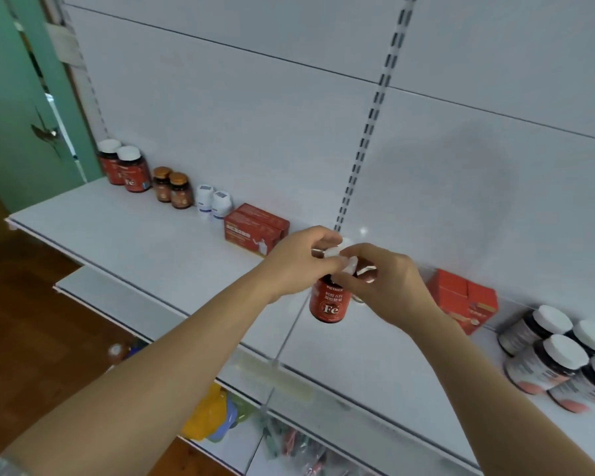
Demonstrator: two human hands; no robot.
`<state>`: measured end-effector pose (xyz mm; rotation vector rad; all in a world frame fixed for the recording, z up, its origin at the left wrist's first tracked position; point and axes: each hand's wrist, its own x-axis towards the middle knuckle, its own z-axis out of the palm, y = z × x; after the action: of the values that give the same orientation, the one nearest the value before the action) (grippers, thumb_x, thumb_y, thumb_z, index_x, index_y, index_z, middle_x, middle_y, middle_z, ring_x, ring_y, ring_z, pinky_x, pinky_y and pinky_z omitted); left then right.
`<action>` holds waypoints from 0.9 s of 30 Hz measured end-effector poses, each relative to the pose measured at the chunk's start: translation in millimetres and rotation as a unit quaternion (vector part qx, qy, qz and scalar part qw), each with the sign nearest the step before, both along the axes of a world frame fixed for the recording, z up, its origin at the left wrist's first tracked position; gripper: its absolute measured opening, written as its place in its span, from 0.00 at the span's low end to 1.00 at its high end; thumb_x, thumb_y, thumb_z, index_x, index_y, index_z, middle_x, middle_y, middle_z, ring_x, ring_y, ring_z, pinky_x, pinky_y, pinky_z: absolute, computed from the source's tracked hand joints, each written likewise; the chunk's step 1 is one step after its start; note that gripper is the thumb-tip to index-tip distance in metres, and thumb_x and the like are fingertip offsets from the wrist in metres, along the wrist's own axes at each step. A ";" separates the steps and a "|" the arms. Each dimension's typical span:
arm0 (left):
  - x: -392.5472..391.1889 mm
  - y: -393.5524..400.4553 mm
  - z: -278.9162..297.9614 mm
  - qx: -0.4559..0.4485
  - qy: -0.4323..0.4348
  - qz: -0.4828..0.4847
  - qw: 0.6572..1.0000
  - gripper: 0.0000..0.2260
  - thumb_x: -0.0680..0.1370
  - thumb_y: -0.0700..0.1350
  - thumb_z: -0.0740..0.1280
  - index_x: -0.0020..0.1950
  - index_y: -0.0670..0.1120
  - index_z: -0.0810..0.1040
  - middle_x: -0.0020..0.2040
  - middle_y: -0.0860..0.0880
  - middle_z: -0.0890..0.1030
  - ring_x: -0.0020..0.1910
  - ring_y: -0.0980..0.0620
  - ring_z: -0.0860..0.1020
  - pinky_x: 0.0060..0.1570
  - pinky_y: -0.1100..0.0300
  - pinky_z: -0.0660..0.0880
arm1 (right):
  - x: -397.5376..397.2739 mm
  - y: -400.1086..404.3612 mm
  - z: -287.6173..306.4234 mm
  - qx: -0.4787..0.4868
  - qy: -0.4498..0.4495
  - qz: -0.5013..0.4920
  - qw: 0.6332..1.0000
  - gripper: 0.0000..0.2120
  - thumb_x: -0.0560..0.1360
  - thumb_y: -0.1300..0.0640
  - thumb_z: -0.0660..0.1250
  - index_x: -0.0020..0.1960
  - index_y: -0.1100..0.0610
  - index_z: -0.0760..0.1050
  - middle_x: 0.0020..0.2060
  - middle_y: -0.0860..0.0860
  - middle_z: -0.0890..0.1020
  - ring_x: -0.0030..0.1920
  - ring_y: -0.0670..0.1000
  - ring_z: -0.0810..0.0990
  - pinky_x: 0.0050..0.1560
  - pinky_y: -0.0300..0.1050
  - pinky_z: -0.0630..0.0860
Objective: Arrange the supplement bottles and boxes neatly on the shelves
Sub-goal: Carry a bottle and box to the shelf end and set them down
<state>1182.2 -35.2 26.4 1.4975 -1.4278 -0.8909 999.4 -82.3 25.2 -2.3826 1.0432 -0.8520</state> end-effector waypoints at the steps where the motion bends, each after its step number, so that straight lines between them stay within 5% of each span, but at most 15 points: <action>1: 15.7 7.8 0.2 -0.002 -0.001 -0.007 1.000 0.19 0.74 0.55 0.72 0.63 0.57 0.76 0.57 0.64 0.78 0.60 0.63 0.76 0.61 0.57 0.75 | 15.4 6.9 1.2 0.002 0.009 -0.003 1.000 0.13 0.69 0.49 0.76 0.52 0.45 0.80 0.39 0.38 0.82 0.41 0.39 0.80 0.42 0.31 0.76; 7: 119.7 48.6 2.0 -0.091 -0.161 0.039 0.982 0.14 0.79 0.55 0.66 0.63 0.56 0.75 0.56 0.62 0.78 0.53 0.66 0.76 0.51 0.69 0.71 | 109.8 40.7 4.1 -0.050 0.010 -0.027 0.998 0.14 0.69 0.46 0.73 0.53 0.48 0.79 0.43 0.39 0.79 0.41 0.39 0.79 0.40 0.30 0.75; 13: 237.5 84.0 -7.4 -0.134 -0.367 0.128 0.911 0.17 0.79 0.52 0.65 0.64 0.46 0.76 0.60 0.48 0.80 0.58 0.46 0.77 0.54 0.50 0.75 | 217.5 54.8 3.0 -0.094 0.007 -0.020 0.995 0.14 0.70 0.47 0.74 0.53 0.51 0.79 0.46 0.45 0.82 0.40 0.48 0.80 0.42 0.49 0.80; 19: 335.7 87.1 -29.1 -0.096 -0.427 0.175 0.882 0.19 0.78 0.53 0.64 0.66 0.45 0.75 0.61 0.47 0.79 0.60 0.45 0.75 0.59 0.48 0.72 | 319.2 37.0 -4.4 -0.125 0.006 0.006 0.992 0.16 0.70 0.48 0.74 0.53 0.54 0.79 0.49 0.51 0.83 0.49 0.54 0.80 0.46 0.48 0.78; 27: 465.6 62.9 -42.3 -0.034 -0.455 0.201 0.867 0.20 0.80 0.54 0.62 0.69 0.47 0.73 0.66 0.48 0.76 0.65 0.47 0.72 0.66 0.51 0.68 | 462.0 -13.9 -24.4 -0.100 -0.028 0.027 0.994 0.14 0.69 0.52 0.75 0.52 0.54 0.78 0.43 0.48 0.81 0.40 0.50 0.78 0.41 0.47 0.78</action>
<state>1647.7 27.7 -15.9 2.1848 -1.6264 0.1946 1461.4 -96.2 0.8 -2.5209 0.9049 -1.0407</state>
